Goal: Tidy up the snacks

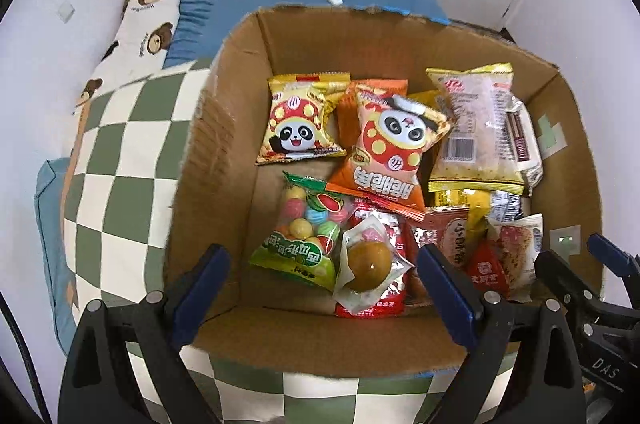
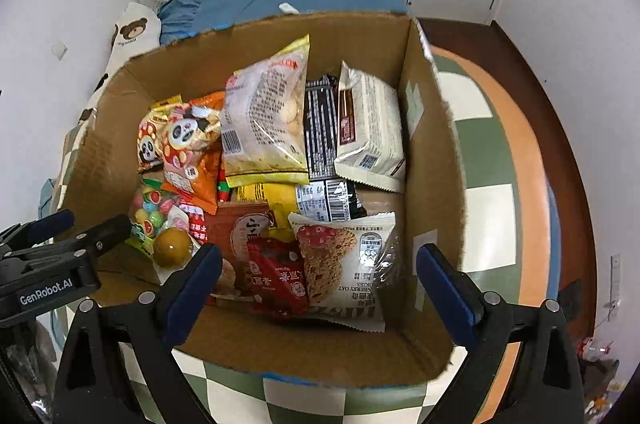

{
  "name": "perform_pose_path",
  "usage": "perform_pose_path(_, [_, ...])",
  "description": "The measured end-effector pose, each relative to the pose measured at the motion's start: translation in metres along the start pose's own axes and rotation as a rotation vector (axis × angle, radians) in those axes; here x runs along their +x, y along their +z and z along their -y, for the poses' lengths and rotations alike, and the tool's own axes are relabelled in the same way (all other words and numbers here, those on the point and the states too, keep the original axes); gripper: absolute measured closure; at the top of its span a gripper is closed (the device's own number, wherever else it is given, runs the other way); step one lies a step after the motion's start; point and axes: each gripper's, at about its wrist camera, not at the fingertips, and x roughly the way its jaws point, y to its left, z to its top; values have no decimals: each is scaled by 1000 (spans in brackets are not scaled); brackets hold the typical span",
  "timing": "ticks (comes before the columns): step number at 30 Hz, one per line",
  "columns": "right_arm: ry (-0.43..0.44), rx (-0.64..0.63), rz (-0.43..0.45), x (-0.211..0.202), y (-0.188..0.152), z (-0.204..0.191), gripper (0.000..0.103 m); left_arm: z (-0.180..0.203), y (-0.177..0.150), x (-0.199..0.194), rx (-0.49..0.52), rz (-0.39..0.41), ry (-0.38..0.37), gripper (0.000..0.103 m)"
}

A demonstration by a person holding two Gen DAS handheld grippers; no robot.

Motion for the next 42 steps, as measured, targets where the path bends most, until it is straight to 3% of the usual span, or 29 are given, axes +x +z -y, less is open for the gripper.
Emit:
perform_pose_path(12, [-20,-31,179,-92,-29,1,2,-5,-41,-87,-4,187,-21,7])
perform_pose_path(29, [51,-45,393,-245,-126,-5,1,-12,-132,-209,3,405,-25,7])
perform_pose_path(42, [57,-79,477,-309,-181,-17,0,-10,-188,-264,34,483,-5,7])
